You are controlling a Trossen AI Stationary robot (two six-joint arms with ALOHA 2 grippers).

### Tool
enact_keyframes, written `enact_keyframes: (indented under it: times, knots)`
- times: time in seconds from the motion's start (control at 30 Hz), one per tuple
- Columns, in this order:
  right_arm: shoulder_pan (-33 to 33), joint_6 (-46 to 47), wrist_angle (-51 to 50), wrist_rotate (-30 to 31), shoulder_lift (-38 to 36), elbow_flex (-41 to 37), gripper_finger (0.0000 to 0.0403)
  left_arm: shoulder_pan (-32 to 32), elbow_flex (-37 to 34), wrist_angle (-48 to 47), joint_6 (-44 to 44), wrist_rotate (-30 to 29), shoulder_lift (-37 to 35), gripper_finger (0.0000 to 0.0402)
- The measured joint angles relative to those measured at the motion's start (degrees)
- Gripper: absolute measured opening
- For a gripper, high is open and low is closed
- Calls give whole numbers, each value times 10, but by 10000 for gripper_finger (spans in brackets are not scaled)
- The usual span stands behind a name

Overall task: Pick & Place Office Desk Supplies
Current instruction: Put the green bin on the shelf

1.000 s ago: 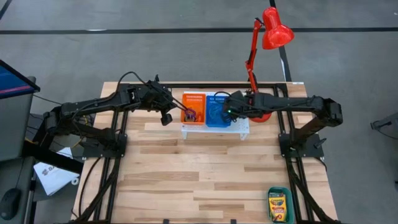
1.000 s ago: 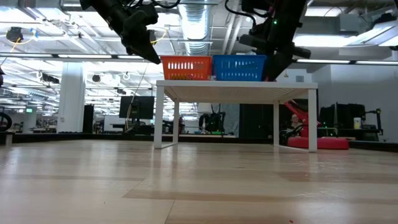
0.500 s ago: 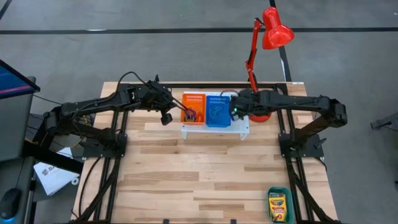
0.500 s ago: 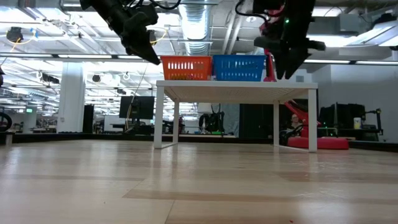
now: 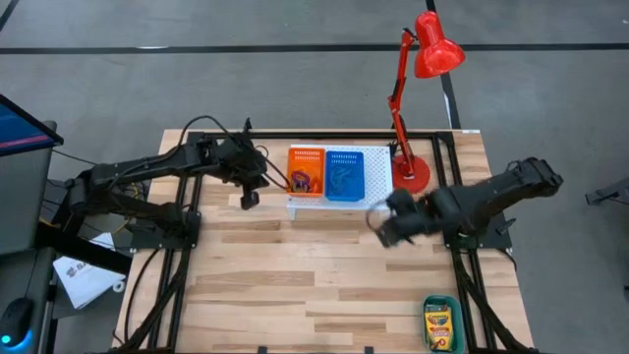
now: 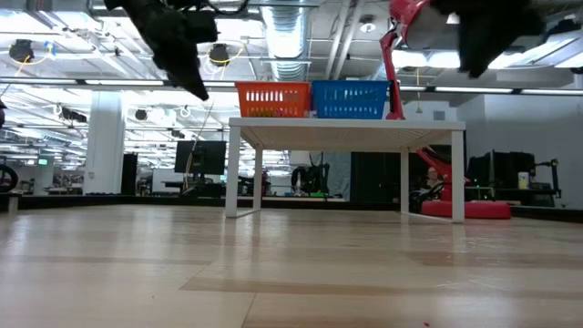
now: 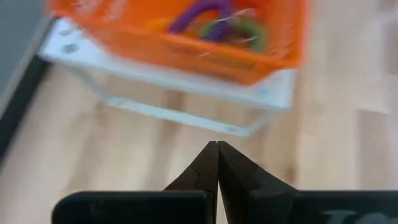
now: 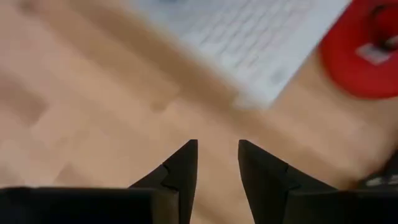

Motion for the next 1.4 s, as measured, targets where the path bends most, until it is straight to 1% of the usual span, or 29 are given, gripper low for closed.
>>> enact_keyframes:
  times: [0.17, 0.33, 0.47, 0.6, 0.77, 0.87, 0.97, 1.03, 1.1, 1.27, 1.4]
  knots:
    - [127, 112, 38, -10, 13, 0, 113, -29, 0, -37, -13, 60, -17, 0]
    - [235, 233, 65, -34, 53, 0, 113, -81, 0, -50, -37, 68, -21, 0]
    - [298, 336, 64, -88, 93, 0, 113, -125, 0, -42, -43, 69, -19, 0]
    - [344, 401, 58, -148, 127, 0, 113, -159, 0, -26, -45, 69, -19, 0]
    - [388, 441, 52, -185, 153, 0, 113, -189, 0, -5, -45, 67, -19, 0]
    - [416, 509, 54, -208, 162, 0, 113, -202, 0, -3, -52, 62, -19, 0]
    - [443, 577, 66, -211, 170, 0, 113, -210, 0, 0, -54, 60, -19, 0]
    - [455, 602, 73, -214, 171, 0, 113, -212, 0, 6, -54, 60, -19, 0]
    - [452, 607, 94, -220, 176, 0, 113, -215, 0, 12, -54, 58, -19, 0]
    - [431, 596, 143, -210, 207, 0, 113, -215, 0, 12, -54, 57, -19, 0]
    - [423, 587, 180, -225, 237, 0, 113, -215, 0, 15, -54, 57, -19, 0]
